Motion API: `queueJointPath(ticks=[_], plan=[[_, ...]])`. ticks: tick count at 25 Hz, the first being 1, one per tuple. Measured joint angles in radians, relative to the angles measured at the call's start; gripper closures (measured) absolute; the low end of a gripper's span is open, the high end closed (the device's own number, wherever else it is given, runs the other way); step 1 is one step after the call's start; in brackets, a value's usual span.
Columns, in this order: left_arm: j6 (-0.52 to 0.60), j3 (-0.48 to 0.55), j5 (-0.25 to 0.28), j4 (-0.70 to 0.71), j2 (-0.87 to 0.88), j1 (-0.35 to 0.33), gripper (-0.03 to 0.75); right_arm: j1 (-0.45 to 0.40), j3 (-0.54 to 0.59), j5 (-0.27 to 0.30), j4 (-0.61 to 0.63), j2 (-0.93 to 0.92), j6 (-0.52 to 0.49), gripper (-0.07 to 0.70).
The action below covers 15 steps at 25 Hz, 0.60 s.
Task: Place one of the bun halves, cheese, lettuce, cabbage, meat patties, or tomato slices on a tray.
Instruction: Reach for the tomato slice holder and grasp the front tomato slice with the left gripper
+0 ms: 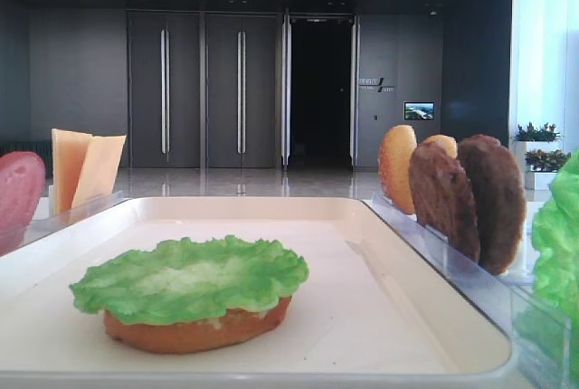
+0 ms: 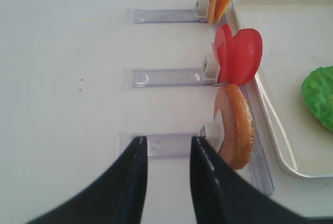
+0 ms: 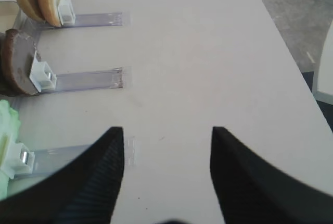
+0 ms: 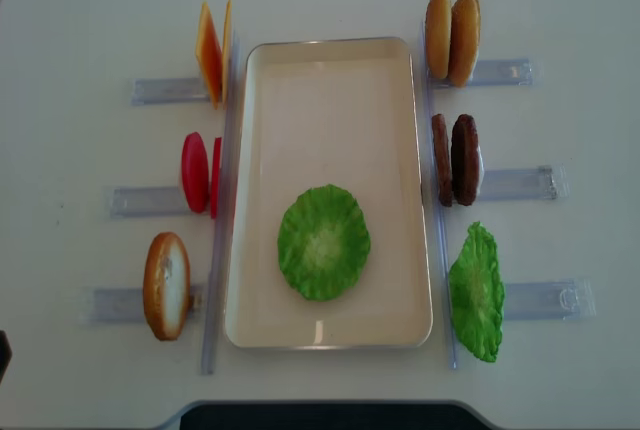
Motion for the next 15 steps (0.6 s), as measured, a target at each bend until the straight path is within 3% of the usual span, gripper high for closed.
queueJointPath(ticks=[15], plan=[[0.0,0.0,0.0,0.0,0.0,0.0,0.496,0.0,0.0,-0.001,0.003,0.0,0.0,0.26]])
